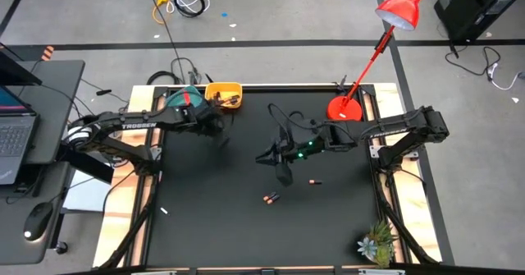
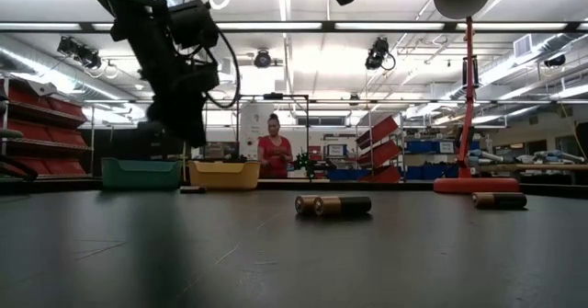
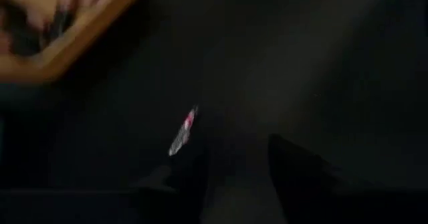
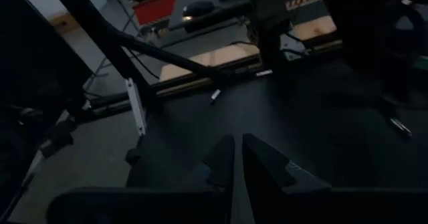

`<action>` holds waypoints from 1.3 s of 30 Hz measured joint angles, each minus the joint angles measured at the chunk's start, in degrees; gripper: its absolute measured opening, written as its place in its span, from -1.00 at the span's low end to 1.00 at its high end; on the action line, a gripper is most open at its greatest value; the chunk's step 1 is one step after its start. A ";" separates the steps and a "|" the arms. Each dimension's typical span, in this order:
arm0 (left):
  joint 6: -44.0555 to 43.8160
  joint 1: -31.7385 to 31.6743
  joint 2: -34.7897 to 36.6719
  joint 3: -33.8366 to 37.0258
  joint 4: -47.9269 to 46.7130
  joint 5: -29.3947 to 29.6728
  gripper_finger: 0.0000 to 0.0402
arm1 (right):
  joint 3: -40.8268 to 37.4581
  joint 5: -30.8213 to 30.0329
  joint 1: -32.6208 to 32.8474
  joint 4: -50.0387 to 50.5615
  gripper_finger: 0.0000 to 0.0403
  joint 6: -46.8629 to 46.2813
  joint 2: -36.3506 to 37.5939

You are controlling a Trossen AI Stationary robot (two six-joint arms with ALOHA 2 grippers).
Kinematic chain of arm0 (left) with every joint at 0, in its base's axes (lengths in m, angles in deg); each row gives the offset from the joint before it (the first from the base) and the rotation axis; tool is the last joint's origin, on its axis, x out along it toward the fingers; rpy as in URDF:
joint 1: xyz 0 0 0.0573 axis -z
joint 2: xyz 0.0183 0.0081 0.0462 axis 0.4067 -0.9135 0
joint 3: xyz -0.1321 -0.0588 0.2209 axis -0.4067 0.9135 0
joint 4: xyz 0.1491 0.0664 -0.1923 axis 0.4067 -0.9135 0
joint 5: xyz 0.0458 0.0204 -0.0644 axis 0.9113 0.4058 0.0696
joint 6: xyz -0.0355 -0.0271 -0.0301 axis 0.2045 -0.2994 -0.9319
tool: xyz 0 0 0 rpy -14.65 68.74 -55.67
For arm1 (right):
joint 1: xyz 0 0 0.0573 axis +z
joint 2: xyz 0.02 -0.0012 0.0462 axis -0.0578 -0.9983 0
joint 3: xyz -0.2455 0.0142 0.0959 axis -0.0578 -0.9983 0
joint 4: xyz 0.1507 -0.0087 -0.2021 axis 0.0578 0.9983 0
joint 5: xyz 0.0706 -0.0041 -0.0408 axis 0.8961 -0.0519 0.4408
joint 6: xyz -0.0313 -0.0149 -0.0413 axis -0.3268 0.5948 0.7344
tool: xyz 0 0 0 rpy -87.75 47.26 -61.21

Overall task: Sort batteries
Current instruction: Put the top silver battery into the blue bin

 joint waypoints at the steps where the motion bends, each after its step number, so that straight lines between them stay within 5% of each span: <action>1: 1.83 0.17 -0.12 -0.01 1.62 0.34 -0.12 | 0.00 0.00 0.24 -0.45 -0.79 -0.03 0.04; 6: 4.96 -0.24 -0.17 1.48 9.56 -2.52 0.04 | 0.02 -0.13 2.41 -0.43 -0.79 -1.98 0.07; 13: 1.14 -7.10 -0.13 11.23 20.70 -4.55 -0.19 | 0.02 -7.86 7.08 0.27 -0.79 -5.86 0.94; 28: 18.39 -7.66 -1.89 11.76 20.10 -3.54 -0.28 | -0.04 -11.81 9.53 1.55 -0.79 -8.60 1.29; 39: 18.34 -7.63 -11.00 11.53 21.41 -1.75 -0.28 | -0.02 -11.88 10.74 0.26 -0.79 -9.11 1.29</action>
